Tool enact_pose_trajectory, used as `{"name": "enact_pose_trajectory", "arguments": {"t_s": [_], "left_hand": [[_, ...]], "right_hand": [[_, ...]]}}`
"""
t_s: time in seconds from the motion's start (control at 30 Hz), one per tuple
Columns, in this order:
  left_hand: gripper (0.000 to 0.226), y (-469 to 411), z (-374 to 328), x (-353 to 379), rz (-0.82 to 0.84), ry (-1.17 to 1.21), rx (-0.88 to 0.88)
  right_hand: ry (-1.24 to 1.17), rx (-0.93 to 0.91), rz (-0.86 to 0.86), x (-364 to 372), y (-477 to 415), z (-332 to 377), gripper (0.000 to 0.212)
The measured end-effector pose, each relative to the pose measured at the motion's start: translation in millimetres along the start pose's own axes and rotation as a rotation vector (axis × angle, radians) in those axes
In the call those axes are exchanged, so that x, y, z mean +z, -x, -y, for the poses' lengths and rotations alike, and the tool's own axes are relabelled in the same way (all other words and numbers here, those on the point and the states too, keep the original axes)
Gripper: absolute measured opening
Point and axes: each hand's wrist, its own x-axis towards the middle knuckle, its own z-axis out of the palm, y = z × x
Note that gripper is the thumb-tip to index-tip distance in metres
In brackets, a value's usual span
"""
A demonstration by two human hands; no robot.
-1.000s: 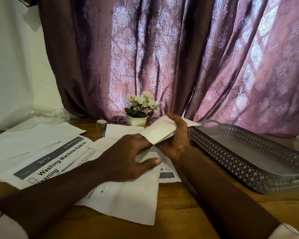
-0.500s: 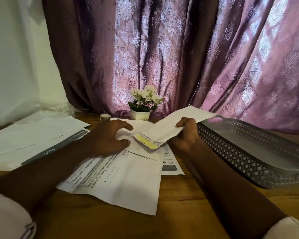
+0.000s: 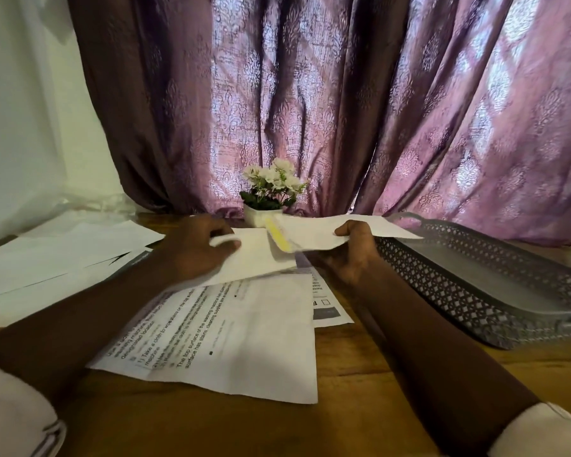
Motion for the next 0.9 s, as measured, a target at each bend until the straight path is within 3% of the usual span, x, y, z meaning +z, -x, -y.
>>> {"name": "enact_pose_trajectory", "arguments": {"t_s": [0.13,0.2,0.23,0.3,0.37,0.4,0.47,0.5,0.53,0.6,0.63,0.67,0.73,0.8,0.9], "left_hand": [[0.035,-4,-1,-22,-0.359,-0.007,-0.137],[0.028,-3,1,-31,-0.424,0.035,-0.201],[0.028,-4,2,-33,-0.389,0.089,-0.208],[0.034,-4,8,-34,-0.165,0.168,-0.211],[0.037,-4,16,-28,0.112,0.071,-0.202],[0.038,-5,20,-24,0.2,-0.027,-0.181],[0.04,-5,22,-18,0.271,-0.151,-0.145],[0.038,-5,22,-16,0.278,-0.169,-0.145],[0.035,-5,21,-15,0.284,-0.178,-0.15],[0.034,-4,21,-13,0.296,-0.171,-0.163],[0.036,-4,22,-13,0.299,-0.154,-0.173],[0.039,-3,23,-14,0.301,-0.133,-0.191],[0.04,-1,22,-14,0.294,-0.092,-0.228],[0.033,-1,18,-14,0.283,-0.056,-0.245],[0.031,-2,14,-13,0.278,-0.028,-0.264]], "right_hand": [[0.074,-0.014,-0.053,-3,-9,1,0.057],[0.177,0.02,-0.041,-2,-10,0,0.06],[0.218,0.035,-0.027,-1,-12,-2,0.063],[0.35,0.026,-0.006,2,-8,-6,0.058],[0.713,-0.044,-0.015,5,6,-7,0.047],[0.967,-0.085,-0.052,6,8,-7,0.058],[1.488,-0.264,-0.165,3,8,-4,0.115],[1.628,-0.357,-0.216,6,14,-3,0.135],[1.701,-0.494,-0.271,9,19,-3,0.14],[1.756,-0.854,-0.328,17,25,-6,0.124],[1.729,-1.0,-0.263,21,23,-8,0.11],[1.663,-1.033,-0.116,24,20,-11,0.094],[1.564,-0.798,0.196,28,17,-18,0.071],[1.661,-0.554,0.373,27,16,-24,0.063],[1.71,-0.588,0.406,23,13,-22,0.049]]}}
